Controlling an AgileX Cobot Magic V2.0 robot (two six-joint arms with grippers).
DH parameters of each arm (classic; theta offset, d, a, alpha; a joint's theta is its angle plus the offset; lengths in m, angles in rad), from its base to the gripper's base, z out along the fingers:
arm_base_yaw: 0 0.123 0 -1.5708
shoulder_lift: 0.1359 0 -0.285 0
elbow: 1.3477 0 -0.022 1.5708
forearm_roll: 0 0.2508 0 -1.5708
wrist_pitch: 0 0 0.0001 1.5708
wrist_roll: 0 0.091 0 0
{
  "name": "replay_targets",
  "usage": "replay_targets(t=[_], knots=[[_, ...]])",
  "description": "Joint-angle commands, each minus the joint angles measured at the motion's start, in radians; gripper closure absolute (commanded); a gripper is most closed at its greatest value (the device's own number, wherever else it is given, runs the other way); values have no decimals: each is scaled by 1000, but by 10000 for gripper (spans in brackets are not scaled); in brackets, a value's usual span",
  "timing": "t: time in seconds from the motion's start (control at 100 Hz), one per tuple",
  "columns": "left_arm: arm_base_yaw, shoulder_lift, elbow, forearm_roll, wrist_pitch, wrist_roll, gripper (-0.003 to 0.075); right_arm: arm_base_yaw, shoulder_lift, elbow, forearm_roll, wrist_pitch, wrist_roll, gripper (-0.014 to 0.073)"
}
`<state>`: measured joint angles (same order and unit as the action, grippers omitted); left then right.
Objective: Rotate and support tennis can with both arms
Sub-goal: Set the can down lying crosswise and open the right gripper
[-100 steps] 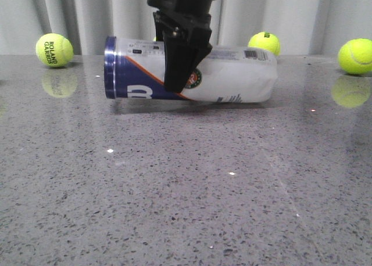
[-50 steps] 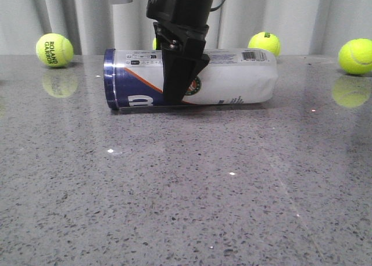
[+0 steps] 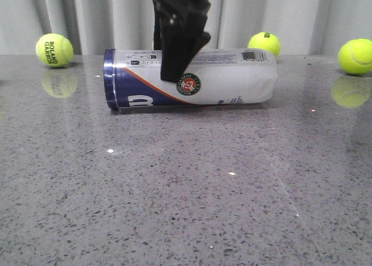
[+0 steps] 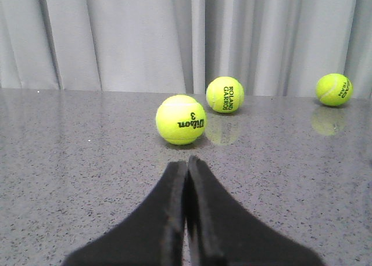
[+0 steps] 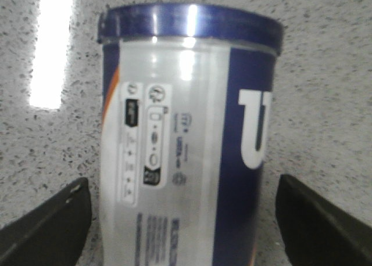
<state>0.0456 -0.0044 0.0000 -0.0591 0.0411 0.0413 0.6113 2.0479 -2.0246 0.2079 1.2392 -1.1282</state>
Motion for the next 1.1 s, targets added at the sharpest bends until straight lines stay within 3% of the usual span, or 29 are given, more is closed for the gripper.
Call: replay_targets(t=[0.0,0.14,0.34,0.52,0.65,0.85,1.09], knots=[[0,-33,45,-2,-75,-10,740,2,-95,-31,16,90,36,-41],[0,-33,45,-2,-75,-10,740,2,-144,-31,16,90,195,-41],[0,-33,45,-2,-75,-10,740,2,-216,-31,-50,91,765,-41],[0,-33,45,-2,-75,-10,740,2,-260,8,-155,92,1039,-20],[0,-33,45,-2,-75,-10,740,2,-316,101,-189,92,1143,62],[0,-33,45,-2,-75,-10,740,2,-431,308,-189,83,1195,283],[0,-33,45,-2,-75,-10,740,2,-611,526,-189,-44,1262,515]])
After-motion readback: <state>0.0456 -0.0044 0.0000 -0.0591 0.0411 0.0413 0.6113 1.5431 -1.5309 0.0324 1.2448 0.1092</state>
